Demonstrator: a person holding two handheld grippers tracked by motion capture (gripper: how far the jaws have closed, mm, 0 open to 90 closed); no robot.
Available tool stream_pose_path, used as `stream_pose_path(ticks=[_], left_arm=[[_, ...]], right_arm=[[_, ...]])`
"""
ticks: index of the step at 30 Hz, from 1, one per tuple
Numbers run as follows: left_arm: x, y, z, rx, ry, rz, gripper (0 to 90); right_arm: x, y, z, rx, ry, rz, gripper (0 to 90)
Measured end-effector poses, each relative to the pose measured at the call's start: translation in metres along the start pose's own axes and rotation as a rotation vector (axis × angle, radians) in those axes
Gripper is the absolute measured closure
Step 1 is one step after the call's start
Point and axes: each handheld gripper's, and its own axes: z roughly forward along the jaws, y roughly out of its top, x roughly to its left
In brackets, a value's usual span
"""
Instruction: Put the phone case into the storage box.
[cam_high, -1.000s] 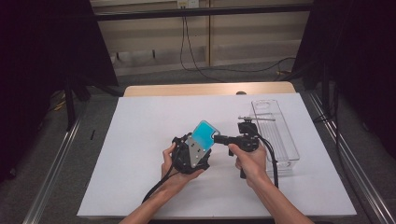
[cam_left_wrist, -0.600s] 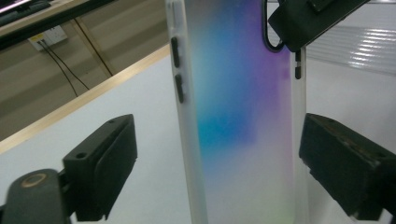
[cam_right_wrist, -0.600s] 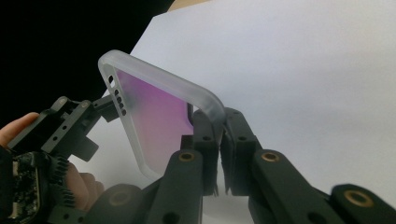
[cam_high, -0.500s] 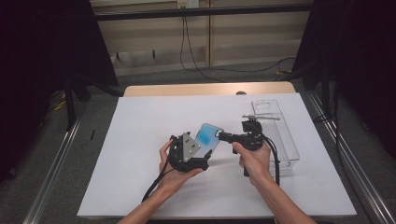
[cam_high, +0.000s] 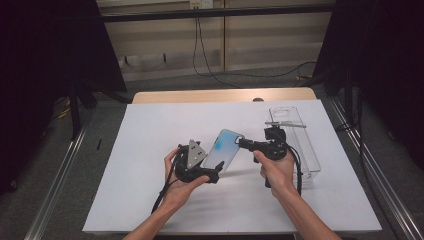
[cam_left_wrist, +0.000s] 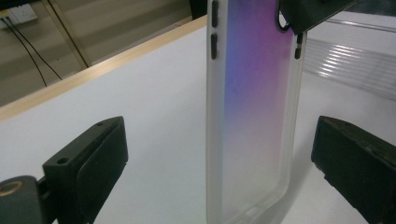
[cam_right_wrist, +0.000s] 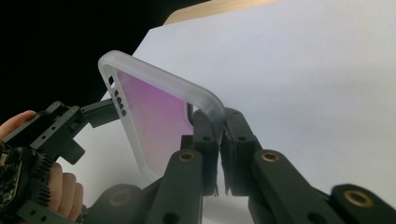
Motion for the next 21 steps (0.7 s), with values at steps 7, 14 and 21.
stream_pose_path(ticks=[7, 14, 21], left_arm=[[0.006, -0.003, -0.004, -0.019, 0.026, -0.015, 3.1], [0.012, -0.009, -0.004, -0.072, 0.053, -0.027, 4.3], [0.014, -0.012, -0.004, -0.108, 0.009, -0.069, 4.8]], right_arm=[[0.0, 0.001, -0.004, -0.012, -0.007, -0.019, 85.3], [-0.003, 0.004, -0.009, -0.03, -0.024, -0.023, 85.3], [-0.004, 0.005, -0.013, -0.044, -0.034, -0.044, 85.3]])
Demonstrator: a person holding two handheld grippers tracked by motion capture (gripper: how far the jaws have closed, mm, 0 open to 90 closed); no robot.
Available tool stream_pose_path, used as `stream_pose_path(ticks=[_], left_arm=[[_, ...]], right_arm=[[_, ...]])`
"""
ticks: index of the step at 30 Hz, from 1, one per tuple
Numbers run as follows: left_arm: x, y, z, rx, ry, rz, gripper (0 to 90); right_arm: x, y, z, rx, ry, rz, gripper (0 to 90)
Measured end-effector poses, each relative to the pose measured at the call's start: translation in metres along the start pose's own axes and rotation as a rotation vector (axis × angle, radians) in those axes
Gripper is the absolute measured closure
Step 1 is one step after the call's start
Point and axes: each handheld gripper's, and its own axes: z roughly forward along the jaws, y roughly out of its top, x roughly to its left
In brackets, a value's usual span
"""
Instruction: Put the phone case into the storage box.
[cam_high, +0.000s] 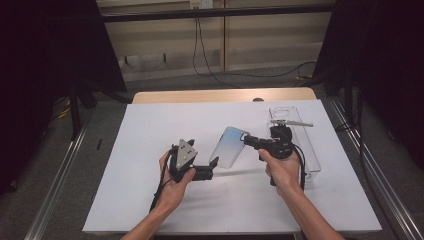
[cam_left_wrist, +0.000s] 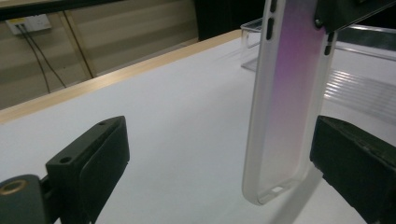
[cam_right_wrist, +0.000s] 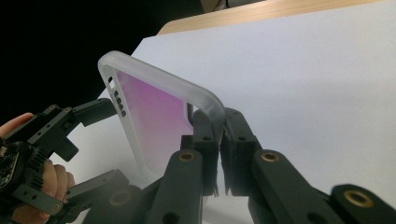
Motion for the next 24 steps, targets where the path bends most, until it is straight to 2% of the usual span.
stream_pose_path(ticks=[5, 8, 11, 13, 17, 20, 24], left_arm=[[0.001, -0.001, 0.0, -0.021, -0.012, -0.017, 5.3], [0.001, 0.0, -0.002, -0.054, -0.011, -0.011, 5.3], [0.0, 0.001, -0.005, -0.057, -0.024, -0.013, 4.3], [0.001, -0.001, -0.009, -0.06, -0.02, -0.003, 3.9], [0.011, -0.001, -0.019, -0.085, 0.019, -0.026, 0.9], [0.017, -0.001, -0.025, -0.097, 0.032, -0.037, 1.2], [0.023, -0.004, -0.033, -0.085, 0.032, -0.032, 1.2]], right_arm=[[0.0, 0.002, -0.003, -0.004, -0.004, -0.011, 85.3], [-0.001, 0.003, -0.004, -0.013, -0.009, -0.017, 85.3], [-0.003, 0.004, -0.007, -0.022, -0.013, -0.018, 85.3], [-0.003, 0.004, -0.009, -0.028, -0.017, -0.02, 85.3], [-0.004, 0.005, -0.01, -0.032, -0.037, -0.031, 85.3], [-0.004, 0.005, -0.01, -0.04, -0.045, -0.037, 85.3], [-0.006, 0.006, -0.014, -0.053, -0.066, -0.043, 85.2]])
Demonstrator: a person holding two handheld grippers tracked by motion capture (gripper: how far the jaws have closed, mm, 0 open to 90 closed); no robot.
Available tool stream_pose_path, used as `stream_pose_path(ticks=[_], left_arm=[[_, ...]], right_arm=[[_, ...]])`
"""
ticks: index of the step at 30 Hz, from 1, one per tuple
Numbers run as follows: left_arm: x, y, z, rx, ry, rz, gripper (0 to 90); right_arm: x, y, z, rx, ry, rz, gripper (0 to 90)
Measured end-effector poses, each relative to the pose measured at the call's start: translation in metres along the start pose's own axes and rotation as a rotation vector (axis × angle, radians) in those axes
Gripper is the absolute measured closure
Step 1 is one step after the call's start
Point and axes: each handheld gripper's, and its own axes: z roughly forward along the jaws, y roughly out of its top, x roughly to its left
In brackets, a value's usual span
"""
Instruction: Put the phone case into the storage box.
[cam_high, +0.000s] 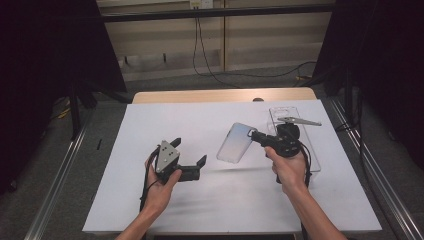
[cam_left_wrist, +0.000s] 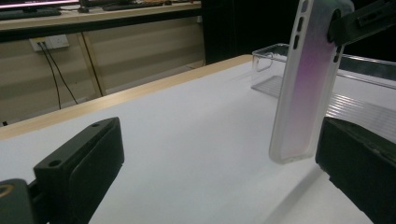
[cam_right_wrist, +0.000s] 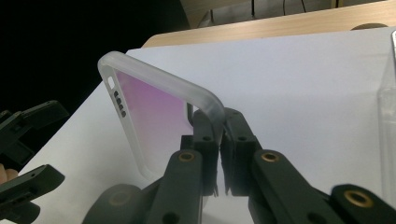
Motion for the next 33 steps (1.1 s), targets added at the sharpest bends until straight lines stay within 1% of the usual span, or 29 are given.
stream_pose_path(ticks=[1, 2, 5, 7, 9, 11, 14, 15, 17, 19, 20, 22, 23, 25, 28, 30, 32, 33], left_arm=[[0.002, -0.001, -0.002, 0.009, 0.009, 0.006, 1.2], [0.004, -0.002, -0.004, 0.008, 0.01, 0.006, 1.2], [0.011, -0.006, -0.01, 0.01, 0.016, -0.009, 1.0], [0.014, -0.008, -0.013, 0.012, 0.024, -0.014, 1.0], [0.015, -0.008, -0.016, 0.023, 0.031, -0.025, 1.2], [0.015, -0.011, -0.021, 0.019, 0.045, -0.03, 1.8], [0.016, -0.013, -0.028, 0.004, 0.044, -0.035, 2.1], [0.016, -0.013, -0.03, 0.001, 0.045, -0.05, 2.2], [0.018, -0.013, -0.033, 0.005, 0.045, -0.056, 2.4], [0.017, -0.013, -0.038, 0.016, 0.052, -0.056, 3.0], [0.018, -0.013, -0.04, 0.015, 0.05, -0.048, 3.0], [0.018, -0.012, -0.044, 0.01, 0.049, -0.048, 3.3], [0.02, -0.012, -0.046, 0.008, 0.053, -0.042, 3.2], [0.021, -0.013, -0.05, 0.001, 0.061, -0.046, 3.2], [0.025, -0.018, -0.055, 0.005, 0.06, -0.037, 3.5], [0.028, -0.023, -0.058, 0.009, 0.064, -0.045, 3.4], [0.031, -0.027, -0.061, 0.005, 0.082, -0.058, 3.4], [0.033, -0.028, -0.062, 0.012, 0.091, -0.055, 3.5]], right_arm=[[-0.001, 0.0, -0.001, 0.0, -0.001, 0.003, 85.2], [-0.001, 0.0, -0.002, -0.004, -0.008, -0.003, 85.2], [-0.002, 0.0, -0.003, -0.007, -0.009, 0.003, 85.2], [-0.002, 0.0, -0.001, -0.007, -0.016, -0.005, 85.2], [-0.001, -0.001, 0.0, -0.003, -0.013, -0.004, 85.2], [-0.001, -0.001, -0.001, -0.006, -0.016, -0.011, 85.3], [-0.002, 0.0, -0.005, -0.018, -0.019, -0.007, 85.2], [-0.003, 0.001, -0.006, -0.021, -0.02, -0.01, 85.2], [-0.005, 0.001, -0.008, -0.028, -0.024, -0.024, 85.2], [-0.005, 0.002, -0.01, -0.029, -0.018, -0.036, 85.2], [-0.005, 0.003, -0.011, -0.03, -0.013, -0.036, 85.2], [-0.005, 0.004, -0.012, -0.034, -0.019, -0.048, 85.2], [-0.005, 0.004, -0.013, -0.037, -0.02, -0.046, 85.2], [-0.006, 0.005, -0.014, -0.04, -0.022, -0.052, 85.2], [-0.006, 0.006, -0.017, -0.052, -0.028, -0.06, 85.2], [-0.006, 0.007, -0.019, -0.055, -0.032, -0.061, 85.2], [-0.008, 0.007, -0.019, -0.058, -0.036, -0.063, 85.2], [-0.009, 0.008, -0.019, -0.056, -0.037, -0.065, 85.2]])
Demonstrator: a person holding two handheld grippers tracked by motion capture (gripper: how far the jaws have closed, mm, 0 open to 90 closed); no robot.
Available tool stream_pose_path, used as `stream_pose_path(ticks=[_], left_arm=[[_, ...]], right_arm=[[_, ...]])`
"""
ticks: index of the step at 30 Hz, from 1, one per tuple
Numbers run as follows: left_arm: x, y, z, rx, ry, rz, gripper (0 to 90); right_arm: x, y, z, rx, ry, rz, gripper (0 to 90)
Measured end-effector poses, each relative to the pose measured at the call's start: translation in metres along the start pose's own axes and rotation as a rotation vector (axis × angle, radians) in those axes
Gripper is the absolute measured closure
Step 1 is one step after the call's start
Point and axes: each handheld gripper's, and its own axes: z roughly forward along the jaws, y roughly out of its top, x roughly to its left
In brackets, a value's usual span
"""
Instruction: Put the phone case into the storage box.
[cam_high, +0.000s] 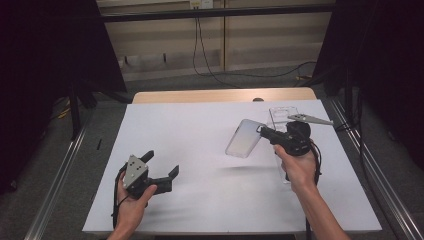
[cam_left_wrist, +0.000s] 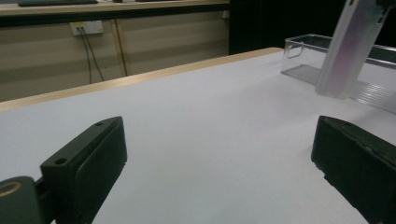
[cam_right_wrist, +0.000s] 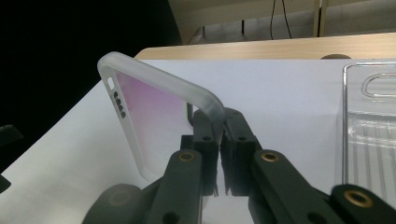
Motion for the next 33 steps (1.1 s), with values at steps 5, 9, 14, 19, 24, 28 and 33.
stream_pose_path(ticks=[5, 9, 14, 19, 24, 28, 33], left_arm=[[0.009, -0.005, -0.007, -0.007, 0.021, -0.012, 3.2], [0.013, -0.009, -0.011, -0.012, 0.041, -0.02, 3.2], [0.014, -0.015, -0.014, -0.015, 0.032, -0.016, 4.8], [0.015, -0.018, -0.014, -0.005, 0.034, 0.0, 3.8], [0.015, -0.018, -0.015, -0.004, 0.023, -0.008, 3.4], [0.017, -0.018, -0.016, -0.005, 0.04, -0.014, 3.4], [0.018, -0.019, -0.015, 0.005, 0.054, -0.016, 3.4]], right_arm=[[-0.007, 0.005, -0.005, -0.016, -0.01, 0.009, 85.2], [-0.012, 0.01, -0.008, -0.03, -0.026, 0.008, 85.2], [-0.016, 0.015, -0.008, -0.033, -0.036, -0.002, 85.2], [-0.026, 0.021, -0.013, -0.057, -0.027, 0.005, 85.2], [-0.036, 0.031, -0.019, -0.076, -0.052, 0.015, 85.2], [-0.04, 0.039, -0.024, -0.091, -0.064, 0.01, 85.2], [-0.046, 0.048, -0.027, -0.092, -0.086, -0.004, 85.2]])
